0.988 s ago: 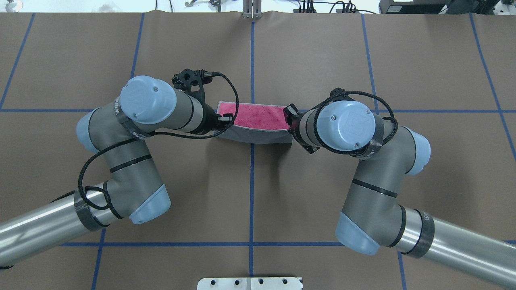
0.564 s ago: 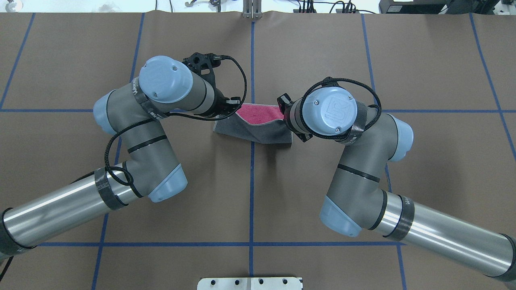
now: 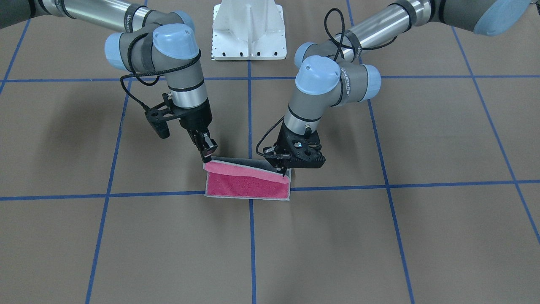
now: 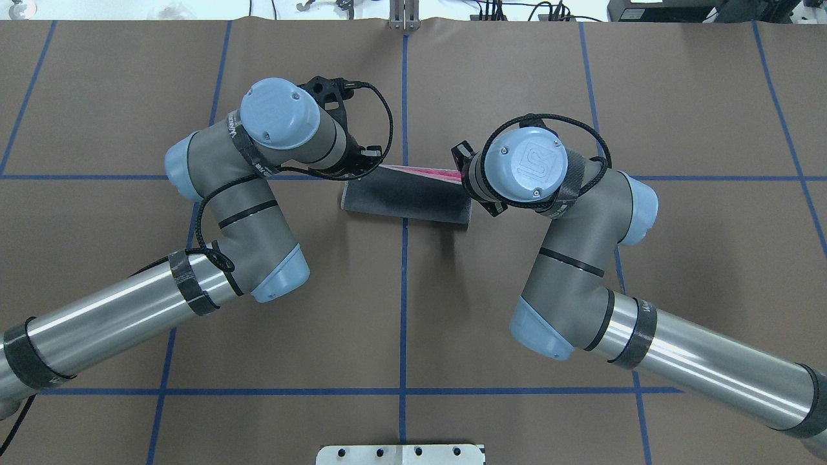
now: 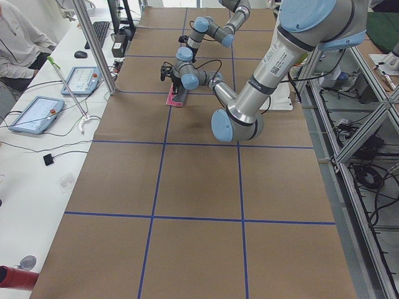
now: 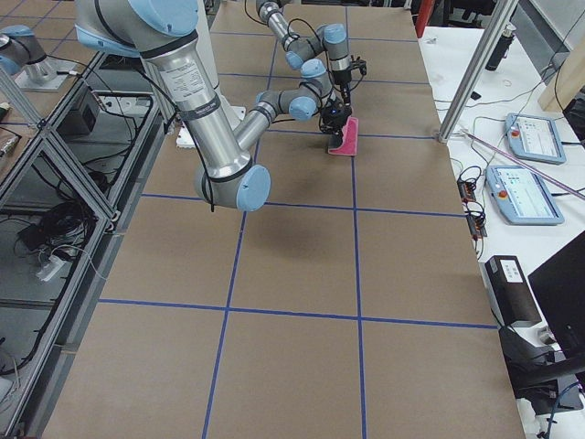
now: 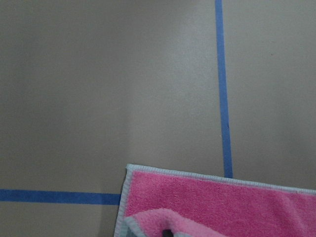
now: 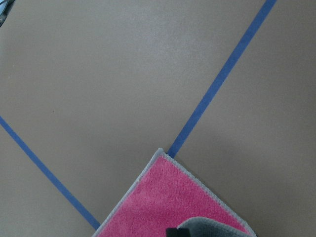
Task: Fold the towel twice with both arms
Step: 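Fold the held edge over toward the far edge with both grippers, then open both grippers and raise them off the folded towel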
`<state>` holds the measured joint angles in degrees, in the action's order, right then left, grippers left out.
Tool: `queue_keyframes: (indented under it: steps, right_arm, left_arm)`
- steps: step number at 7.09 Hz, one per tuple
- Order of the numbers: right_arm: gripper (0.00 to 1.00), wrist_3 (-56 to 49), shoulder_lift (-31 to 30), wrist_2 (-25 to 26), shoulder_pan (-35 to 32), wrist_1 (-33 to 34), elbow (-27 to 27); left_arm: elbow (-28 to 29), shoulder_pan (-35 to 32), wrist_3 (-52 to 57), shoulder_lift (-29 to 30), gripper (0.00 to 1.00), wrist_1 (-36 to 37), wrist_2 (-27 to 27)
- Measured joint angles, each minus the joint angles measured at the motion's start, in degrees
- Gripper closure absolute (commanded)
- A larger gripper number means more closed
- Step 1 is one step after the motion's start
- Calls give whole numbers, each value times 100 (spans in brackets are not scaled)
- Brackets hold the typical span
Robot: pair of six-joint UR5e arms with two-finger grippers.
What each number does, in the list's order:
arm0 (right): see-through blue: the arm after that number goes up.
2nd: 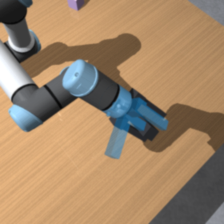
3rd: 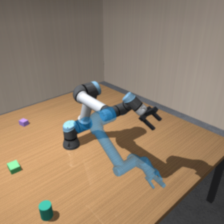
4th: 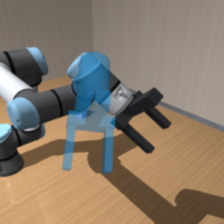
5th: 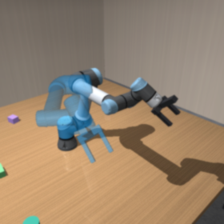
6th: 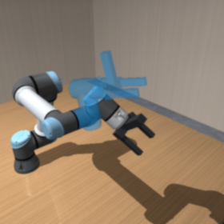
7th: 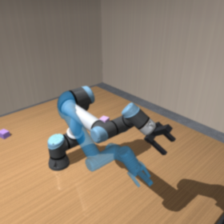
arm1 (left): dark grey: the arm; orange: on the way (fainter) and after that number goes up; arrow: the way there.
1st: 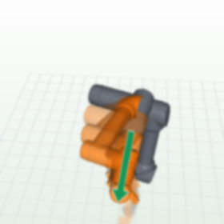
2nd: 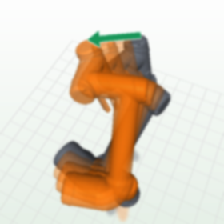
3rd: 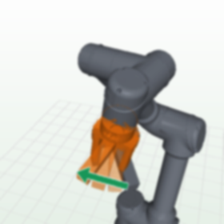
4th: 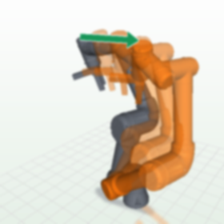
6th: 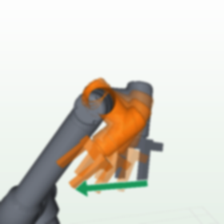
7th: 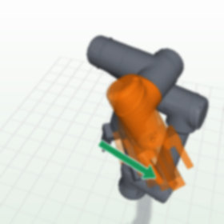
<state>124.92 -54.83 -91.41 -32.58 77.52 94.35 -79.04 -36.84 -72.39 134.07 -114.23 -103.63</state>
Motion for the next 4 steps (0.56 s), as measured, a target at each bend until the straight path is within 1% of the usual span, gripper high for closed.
queue_keyframes:
  steps: [4]
  right_arm:
    - [100, -12, 172, 0, -46, -6, -230]
  left_arm:
    - [145, -24, 23, 82, 100, -1, 1]
